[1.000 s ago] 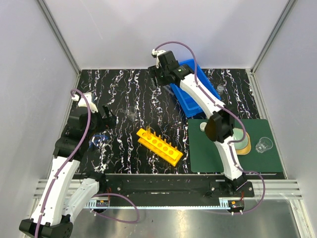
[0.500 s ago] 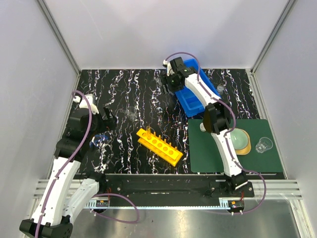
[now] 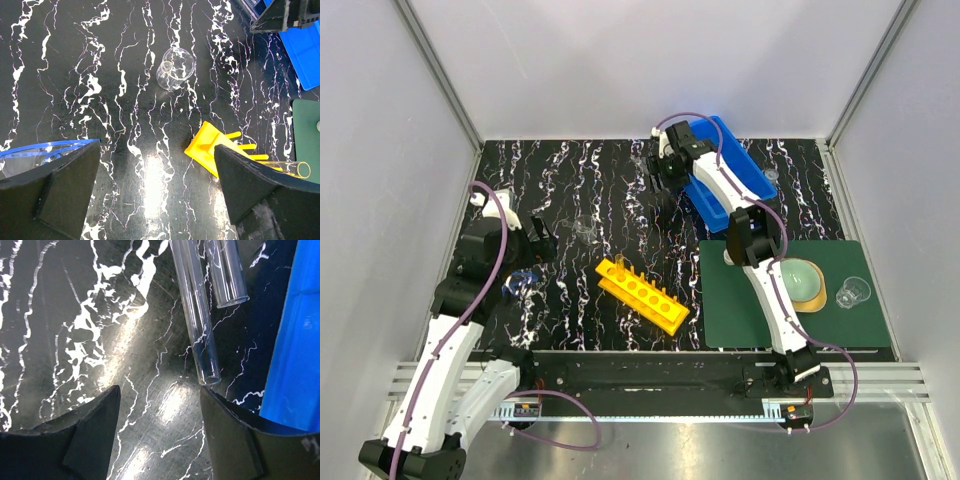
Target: Organize the chemistry lab equipment
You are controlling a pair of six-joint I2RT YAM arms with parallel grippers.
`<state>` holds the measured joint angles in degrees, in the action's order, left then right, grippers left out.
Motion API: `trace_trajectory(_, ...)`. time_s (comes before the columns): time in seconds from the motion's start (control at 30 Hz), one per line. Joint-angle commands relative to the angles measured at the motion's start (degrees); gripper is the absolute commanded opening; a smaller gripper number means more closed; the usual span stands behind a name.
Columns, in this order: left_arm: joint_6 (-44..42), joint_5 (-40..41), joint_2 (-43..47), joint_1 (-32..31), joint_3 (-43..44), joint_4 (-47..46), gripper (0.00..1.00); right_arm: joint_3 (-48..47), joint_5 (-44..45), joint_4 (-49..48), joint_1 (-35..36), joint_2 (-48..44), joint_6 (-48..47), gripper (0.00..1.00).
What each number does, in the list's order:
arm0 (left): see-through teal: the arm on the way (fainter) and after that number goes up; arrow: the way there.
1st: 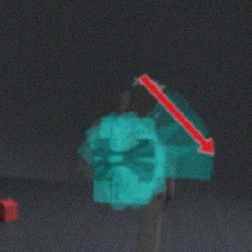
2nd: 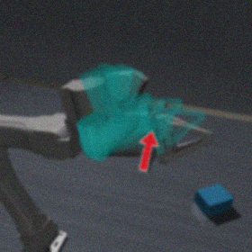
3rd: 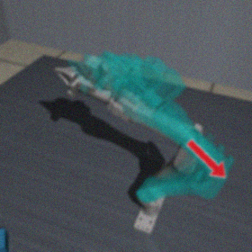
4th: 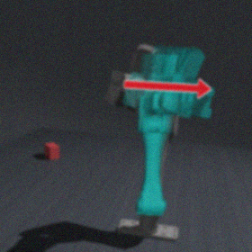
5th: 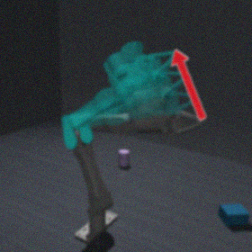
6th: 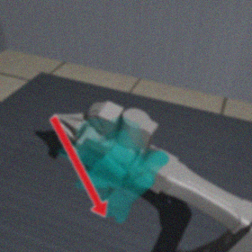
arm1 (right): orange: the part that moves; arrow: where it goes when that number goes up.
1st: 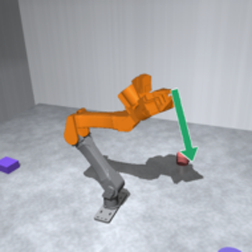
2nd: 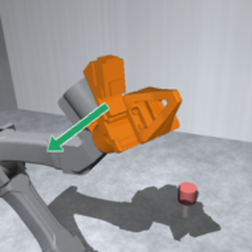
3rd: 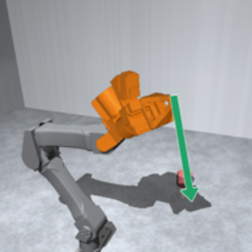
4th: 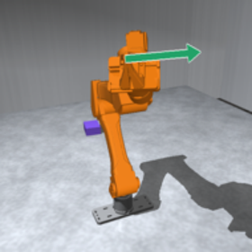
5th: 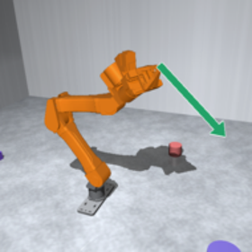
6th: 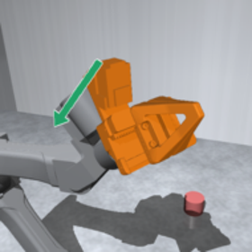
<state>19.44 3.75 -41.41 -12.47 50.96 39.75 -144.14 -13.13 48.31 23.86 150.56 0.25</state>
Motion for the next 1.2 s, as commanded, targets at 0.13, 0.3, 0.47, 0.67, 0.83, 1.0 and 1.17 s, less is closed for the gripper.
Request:
trace_trajectory(0.13, -0.7, -0.2, 1.0, -1.0, -0.2, -2.7, 0.99, -3.8, 2.0, 0.5, -0.4, 2.3, -1.6, 0.70)
trace_trajectory(0.3, -1.0, 0.6, 1.2, -1.9, -0.5, -2.8, 0.99, -4.0, 3.0, 0.3, -0.3, 2.1, -1.9, 0.70)
trace_trajectory(0.47, -1.0, 0.4, 1.2, -2.0, -0.7, -3.0, 0.99, -2.3, 5.0, -0.4, 0.8, -0.4, -3.1, 0.70)
trace_trajectory(0.67, -1.0, -0.1, 1.4, -2.2, -0.5, -2.9, 0.99, -2.1, 17.2, -3.0, 4.2, -0.8, -7.3, 0.71)
trace_trajectory(0.83, -1.0, -0.1, 1.2, -2.5, -0.8, -3.0, 0.99, -2.4, 22.3, -4.9, 5.8, 0.3, -10.2, 0.72)
trace_trajectory(1.0, -1.1, 0.4, 1.2, -3.3, -0.9, -3.2, 0.99, -2.2, 23.0, -5.1, 6.5, -0.2, -10.6, 0.72)
trace_trajectory(1.17, -1.2, 0.5, 1.2, -3.7, -0.9, -3.2, 0.99, -2.0, 25.9, -6.5, 6.6, -0.9, -13.3, 0.73)
